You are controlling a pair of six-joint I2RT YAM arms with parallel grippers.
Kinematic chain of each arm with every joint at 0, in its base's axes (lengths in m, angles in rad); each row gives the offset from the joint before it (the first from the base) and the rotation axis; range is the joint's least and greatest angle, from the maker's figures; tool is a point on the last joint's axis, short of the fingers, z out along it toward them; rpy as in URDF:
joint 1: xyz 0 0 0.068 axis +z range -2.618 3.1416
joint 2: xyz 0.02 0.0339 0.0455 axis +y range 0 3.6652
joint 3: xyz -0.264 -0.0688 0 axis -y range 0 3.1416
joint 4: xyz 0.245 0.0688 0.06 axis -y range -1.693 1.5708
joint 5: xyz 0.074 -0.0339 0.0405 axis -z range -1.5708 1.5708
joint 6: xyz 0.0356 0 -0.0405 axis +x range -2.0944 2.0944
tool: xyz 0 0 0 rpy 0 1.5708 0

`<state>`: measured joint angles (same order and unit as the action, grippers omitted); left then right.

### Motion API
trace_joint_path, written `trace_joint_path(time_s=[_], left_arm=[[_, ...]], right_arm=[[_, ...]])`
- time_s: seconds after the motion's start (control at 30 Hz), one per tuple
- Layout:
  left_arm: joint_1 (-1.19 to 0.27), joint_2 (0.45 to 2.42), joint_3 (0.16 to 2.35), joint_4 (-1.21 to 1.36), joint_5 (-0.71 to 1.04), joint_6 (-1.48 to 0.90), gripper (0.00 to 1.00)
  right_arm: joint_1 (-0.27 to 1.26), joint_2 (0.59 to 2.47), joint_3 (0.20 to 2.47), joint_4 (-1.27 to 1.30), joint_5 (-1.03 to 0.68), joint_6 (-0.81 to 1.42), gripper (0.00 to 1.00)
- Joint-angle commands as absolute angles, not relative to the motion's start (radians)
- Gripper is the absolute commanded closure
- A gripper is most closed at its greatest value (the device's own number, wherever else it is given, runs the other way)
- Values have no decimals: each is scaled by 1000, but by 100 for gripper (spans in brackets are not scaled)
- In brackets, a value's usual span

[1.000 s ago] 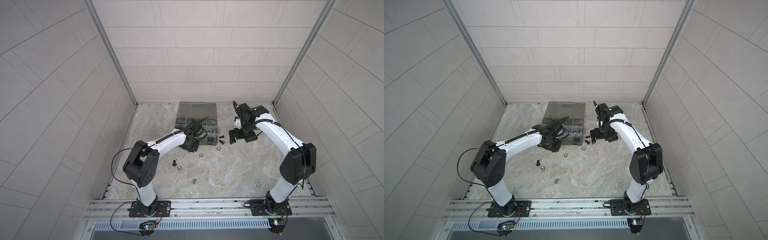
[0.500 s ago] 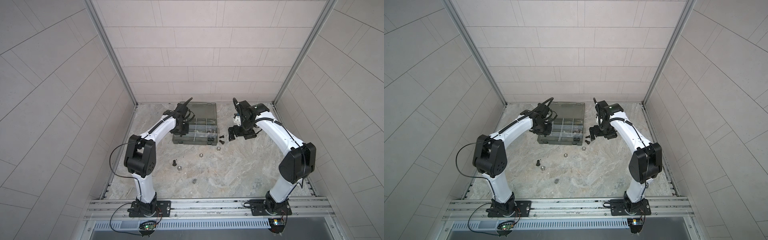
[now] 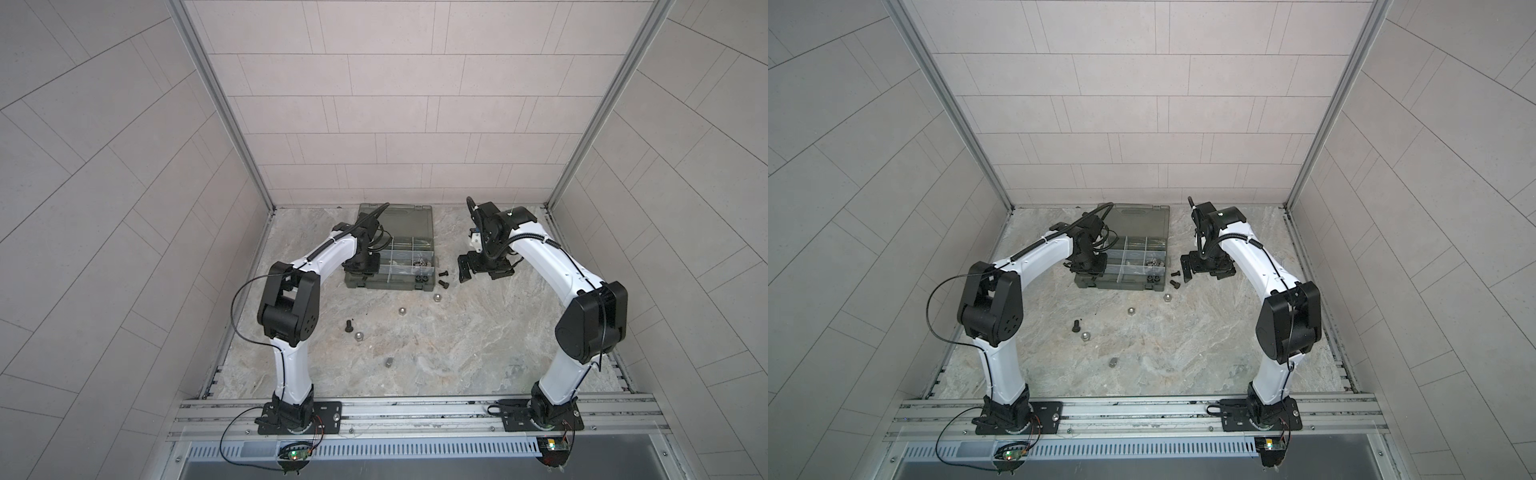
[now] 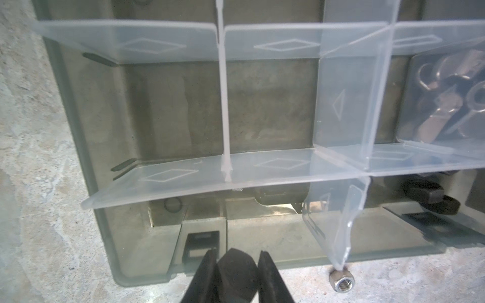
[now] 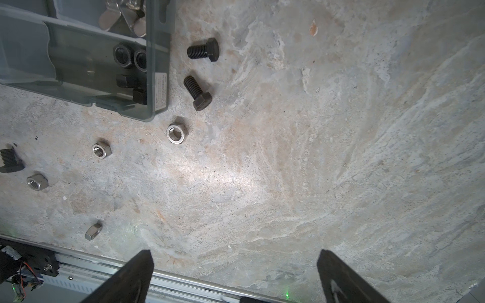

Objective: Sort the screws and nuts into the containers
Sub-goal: 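Carry the black bolt with the left gripper into a box compartment and release, then lower the open left gripper toward another black hex bolt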

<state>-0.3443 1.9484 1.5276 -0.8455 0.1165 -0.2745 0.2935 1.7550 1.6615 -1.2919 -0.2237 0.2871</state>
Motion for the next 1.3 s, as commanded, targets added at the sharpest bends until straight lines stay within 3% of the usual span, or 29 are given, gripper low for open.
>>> trace_joint_path(time_s=[0.0,0.13,0.4,0.67,0.97,1.27], left_arm=[[-334,1969,1554,-846,125,-262,73],[-328,1980,1559,-840,126,-262,71],[-328,1973,1563,-840,150,-243,52],[-328,1834,1494,-855,108,-255,51],[-328,1553,1124,-831,137,-414,51],[-334,1490,955,-805,132,-528,51]], right_arm=[[289,1766,1686,-1337,-199,273,1],[288,1777,1701,-1342,-199,273,1],[288,1790,1727,-1351,-199,276,1],[292,1790,1724,-1349,-211,273,1],[329,1784,1689,-1329,-229,275,1],[351,1753,1637,-1327,-234,275,1]])
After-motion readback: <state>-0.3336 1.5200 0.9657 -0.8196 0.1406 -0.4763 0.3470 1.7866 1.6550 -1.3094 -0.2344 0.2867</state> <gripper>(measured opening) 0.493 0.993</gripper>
